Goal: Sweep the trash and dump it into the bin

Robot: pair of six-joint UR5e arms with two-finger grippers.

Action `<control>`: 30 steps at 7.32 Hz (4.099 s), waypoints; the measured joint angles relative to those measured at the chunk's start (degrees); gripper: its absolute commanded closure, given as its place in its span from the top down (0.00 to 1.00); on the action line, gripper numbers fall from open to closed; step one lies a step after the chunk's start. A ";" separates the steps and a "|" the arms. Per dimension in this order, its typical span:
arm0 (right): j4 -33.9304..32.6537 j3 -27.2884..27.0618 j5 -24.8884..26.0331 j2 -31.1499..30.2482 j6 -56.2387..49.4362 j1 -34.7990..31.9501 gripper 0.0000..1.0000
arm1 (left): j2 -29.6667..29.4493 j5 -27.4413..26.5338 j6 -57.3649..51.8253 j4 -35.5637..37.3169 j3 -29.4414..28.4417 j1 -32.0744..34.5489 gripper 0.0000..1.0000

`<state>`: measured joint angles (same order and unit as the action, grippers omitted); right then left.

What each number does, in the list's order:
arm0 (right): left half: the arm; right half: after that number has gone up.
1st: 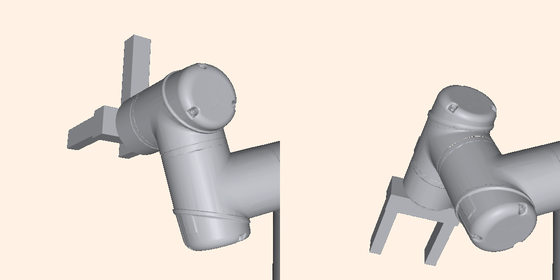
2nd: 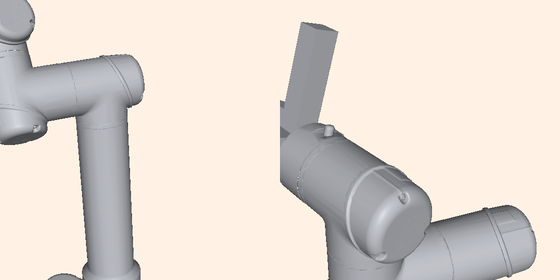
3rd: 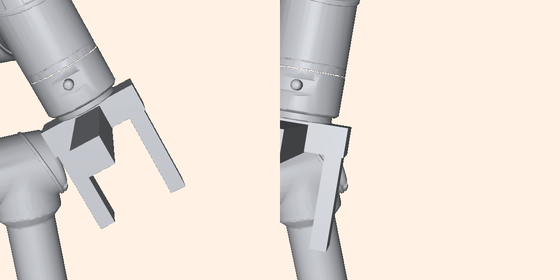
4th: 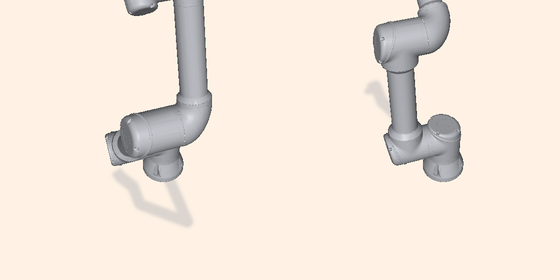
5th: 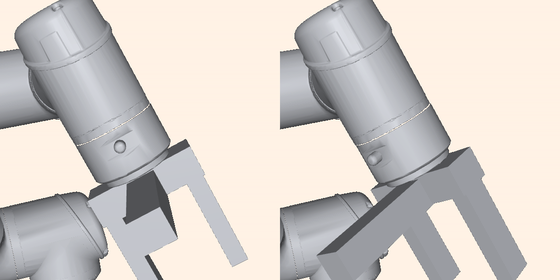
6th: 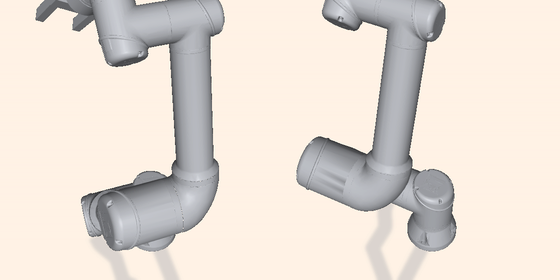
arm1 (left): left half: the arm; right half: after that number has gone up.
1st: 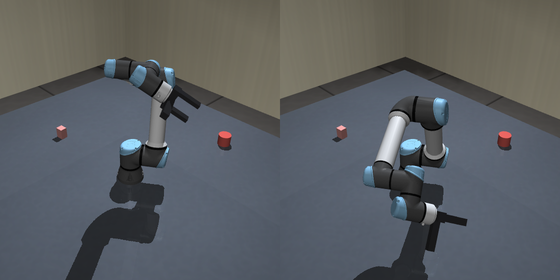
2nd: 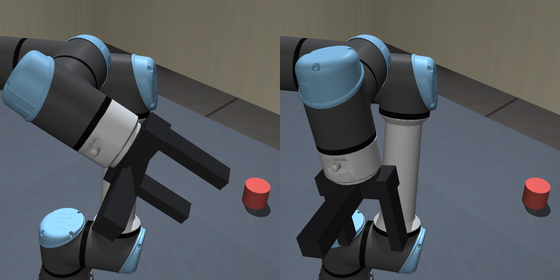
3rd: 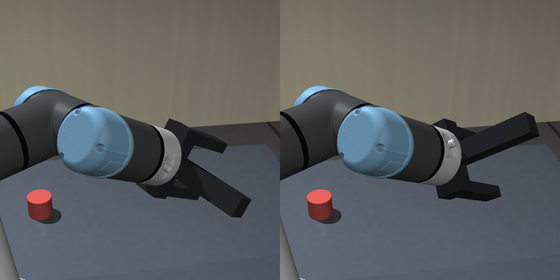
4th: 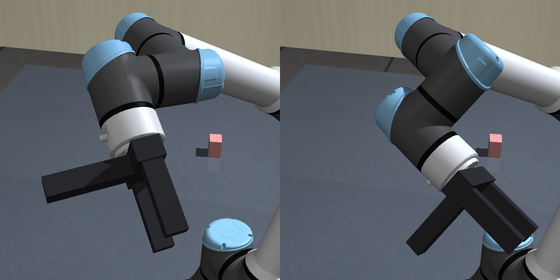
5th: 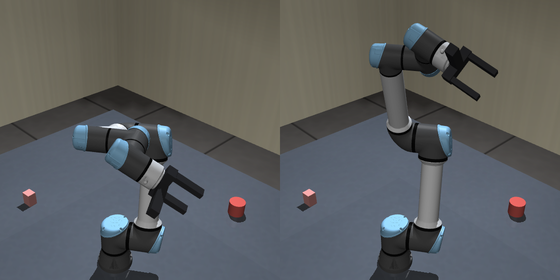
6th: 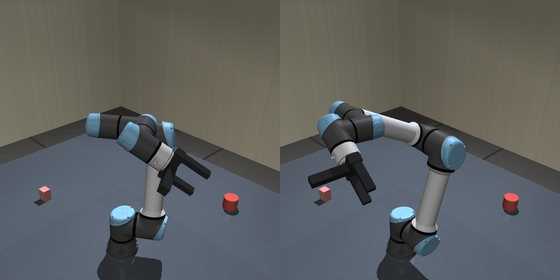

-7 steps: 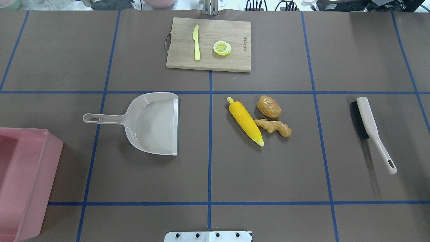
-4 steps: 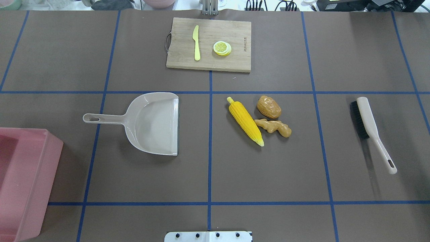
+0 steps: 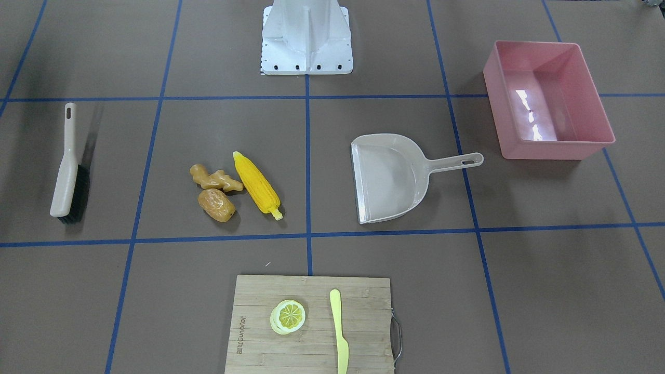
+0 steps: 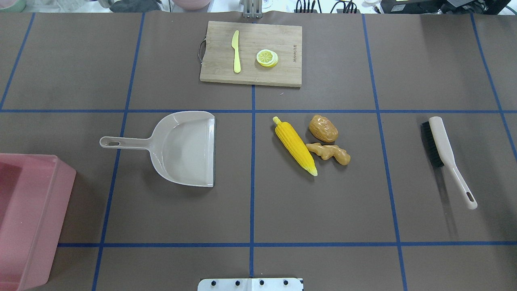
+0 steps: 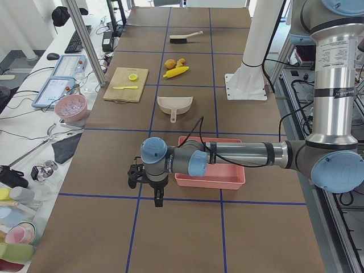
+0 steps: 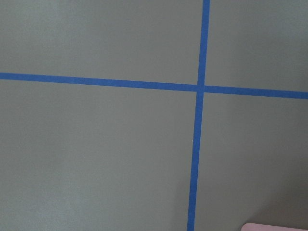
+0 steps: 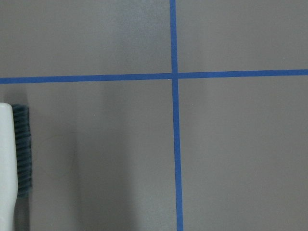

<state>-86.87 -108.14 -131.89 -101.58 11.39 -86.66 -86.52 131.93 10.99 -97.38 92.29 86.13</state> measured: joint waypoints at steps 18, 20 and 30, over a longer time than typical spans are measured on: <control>-0.13 -16.53 5.70 -9.32 29.31 30.54 1.00 | -13.76 -0.05 -3.42 23.02 14.86 -3.64 0.99; 0.09 -13.72 6.86 -6.09 30.60 32.61 1.00 | -19.28 -0.14 -8.92 23.59 16.11 -11.20 0.99; 0.03 -2.18 5.32 3.56 30.97 36.12 0.93 | -25.38 -7.09 -42.22 17.38 17.51 -32.75 0.98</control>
<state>-86.84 -110.32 -126.56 -98.02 42.36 -50.54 -111.89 124.84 -31.24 -80.00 109.80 53.38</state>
